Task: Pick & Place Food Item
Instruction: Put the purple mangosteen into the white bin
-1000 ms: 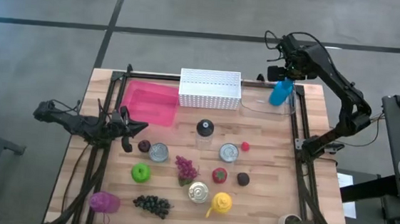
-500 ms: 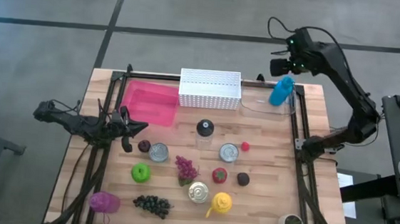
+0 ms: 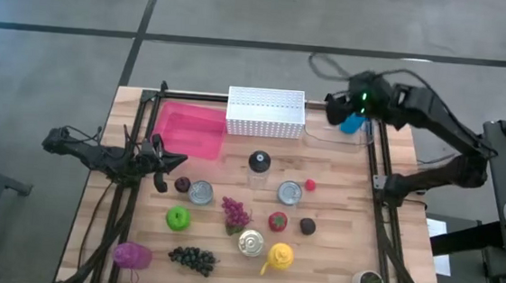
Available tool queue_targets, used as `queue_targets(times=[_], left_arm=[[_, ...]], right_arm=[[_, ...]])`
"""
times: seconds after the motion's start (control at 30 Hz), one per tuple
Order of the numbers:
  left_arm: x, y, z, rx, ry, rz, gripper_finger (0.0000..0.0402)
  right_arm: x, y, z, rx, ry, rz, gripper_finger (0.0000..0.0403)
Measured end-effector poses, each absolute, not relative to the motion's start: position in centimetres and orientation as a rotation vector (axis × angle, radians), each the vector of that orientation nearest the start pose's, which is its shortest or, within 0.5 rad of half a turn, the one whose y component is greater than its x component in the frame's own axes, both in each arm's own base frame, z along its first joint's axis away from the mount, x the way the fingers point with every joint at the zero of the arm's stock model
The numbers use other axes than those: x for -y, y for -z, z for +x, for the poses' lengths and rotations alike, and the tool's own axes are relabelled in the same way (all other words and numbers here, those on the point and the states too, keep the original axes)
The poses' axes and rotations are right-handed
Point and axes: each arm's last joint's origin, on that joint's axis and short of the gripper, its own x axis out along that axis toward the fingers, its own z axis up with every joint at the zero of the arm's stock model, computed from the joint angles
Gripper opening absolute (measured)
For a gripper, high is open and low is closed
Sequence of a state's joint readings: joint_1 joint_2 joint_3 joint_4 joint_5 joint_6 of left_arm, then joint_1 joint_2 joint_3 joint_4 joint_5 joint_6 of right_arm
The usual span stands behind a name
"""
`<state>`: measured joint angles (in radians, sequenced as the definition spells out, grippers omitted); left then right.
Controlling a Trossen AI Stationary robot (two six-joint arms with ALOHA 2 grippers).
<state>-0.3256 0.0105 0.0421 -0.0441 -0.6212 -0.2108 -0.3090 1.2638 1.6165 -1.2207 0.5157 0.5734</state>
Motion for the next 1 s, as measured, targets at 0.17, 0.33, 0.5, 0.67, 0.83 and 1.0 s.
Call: queue_targets(times=[0.17, 0.33, 0.5, 0.67, 0.83, 1.0], left_arm=[[1.3, -17.3, 9.1, 0.02, -0.296, -0.204, 0.0006], [1.3, -17.3, 9.1, 0.02, -0.296, -0.203, 0.0006], [1.3, -17.3, 9.1, 0.02, -0.296, -0.203, 0.0006], [1.3, -17.3, 9.1, 0.041, -0.288, -0.285, 0.0006], [1.5, -18.7, 8.9, 0.067, -0.171, -0.283, 0.0006], [1.6, -21.0, 8.4, 0.123, -0.087, -0.266, 0.0006]], right_arm=[[3.9, -42.3, 21.9, -0.626, 0.847, 0.328, 0.0183], [0.5, -42.1, 24.1, -0.573, 0.737, 0.273, 0.0175], [-2.1, -41.4, 25.6, -0.575, 0.659, 0.239, 0.015], [-4.4, -40.5, 26.9, -0.573, 0.619, 0.201, 0.0115], [-6.6, -39.9, 27.5, -0.589, 0.558, 0.168, 0.0084], [-8.6, -39.9, 26.9, -0.568, 0.52, 0.132, 0.0063]])
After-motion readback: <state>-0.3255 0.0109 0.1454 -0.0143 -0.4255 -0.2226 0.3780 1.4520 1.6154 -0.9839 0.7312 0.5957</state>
